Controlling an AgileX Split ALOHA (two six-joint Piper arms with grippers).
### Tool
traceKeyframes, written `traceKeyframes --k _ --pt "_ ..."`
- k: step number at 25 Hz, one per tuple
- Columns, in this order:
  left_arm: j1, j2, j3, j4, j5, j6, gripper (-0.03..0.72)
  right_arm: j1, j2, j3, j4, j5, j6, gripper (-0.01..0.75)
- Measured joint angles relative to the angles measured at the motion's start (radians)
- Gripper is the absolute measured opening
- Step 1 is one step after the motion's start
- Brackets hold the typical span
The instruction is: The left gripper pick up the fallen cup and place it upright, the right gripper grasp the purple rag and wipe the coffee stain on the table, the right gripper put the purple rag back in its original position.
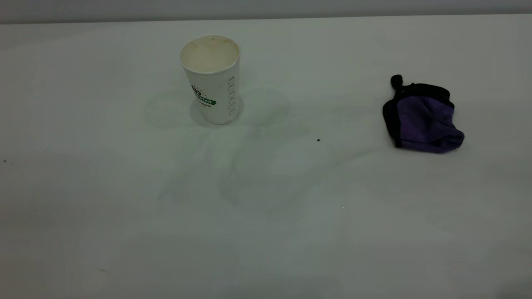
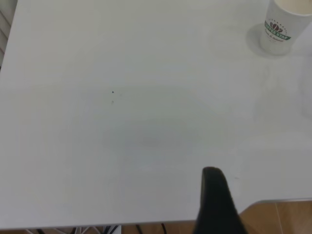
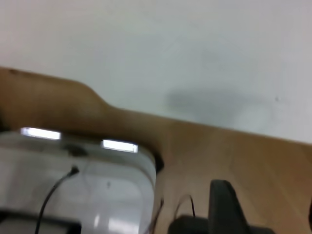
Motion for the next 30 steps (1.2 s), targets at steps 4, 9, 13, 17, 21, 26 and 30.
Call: traceKeyframes --k 4,9,13,17,21,26,30 --pt "0.0 0.0 0.0 0.0 0.0 0.0 0.515 0.0 -0.197 0.014 0.007 -0.029 0.003 0.447" --pt "0.0 0.0 0.0 0.0 0.0 0.0 0.515 0.0 -0.288 0.019 0.02 -0.027 0.004 0.447" --pt "0.0 0.0 0.0 0.0 0.0 0.0 0.515 0.0 -0.309 0.019 0.023 -0.027 0.004 0.447" --pt "0.0 0.0 0.0 0.0 0.0 0.0 0.515 0.011 -0.312 0.019 0.023 -0.027 0.004 0.447" --pt "0.0 0.0 0.0 0.0 0.0 0.0 0.515 -0.01 -0.39 0.019 0.037 -0.026 0.004 0.447" --pt "0.0 0.0 0.0 0.0 0.0 0.0 0.515 -0.047 -0.552 0.019 0.046 -0.02 0.004 0.447" --pt "0.0 0.0 0.0 0.0 0.0 0.0 0.515 -0.047 -0.621 0.019 0.047 -0.013 0.004 0.447"
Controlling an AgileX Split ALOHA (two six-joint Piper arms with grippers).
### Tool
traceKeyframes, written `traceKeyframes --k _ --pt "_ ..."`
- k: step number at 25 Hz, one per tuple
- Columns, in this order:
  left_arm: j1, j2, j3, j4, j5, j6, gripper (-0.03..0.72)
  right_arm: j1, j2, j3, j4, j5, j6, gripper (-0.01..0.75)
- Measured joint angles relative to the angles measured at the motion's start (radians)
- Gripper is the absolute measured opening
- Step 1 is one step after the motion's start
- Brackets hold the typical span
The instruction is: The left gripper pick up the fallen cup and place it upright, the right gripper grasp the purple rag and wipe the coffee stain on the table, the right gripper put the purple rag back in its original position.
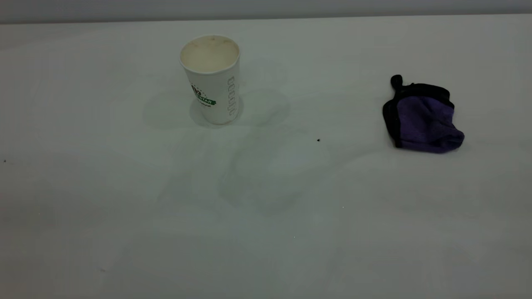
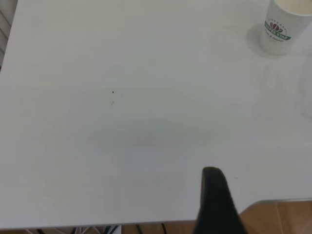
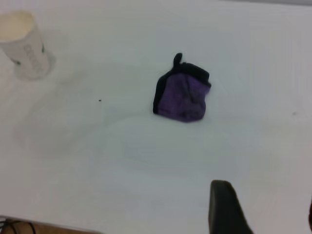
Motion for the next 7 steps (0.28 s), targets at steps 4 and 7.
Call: traceKeyframes --k 4,7 --pt "0.0 0.0 0.0 0.0 0.0 0.0 0.515 0.0 -0.001 0.0 0.008 0.001 0.0 0.447" --pt "0.0 0.0 0.0 0.0 0.0 0.0 0.515 0.0 -0.001 0.0 0.013 0.001 0.0 0.447"
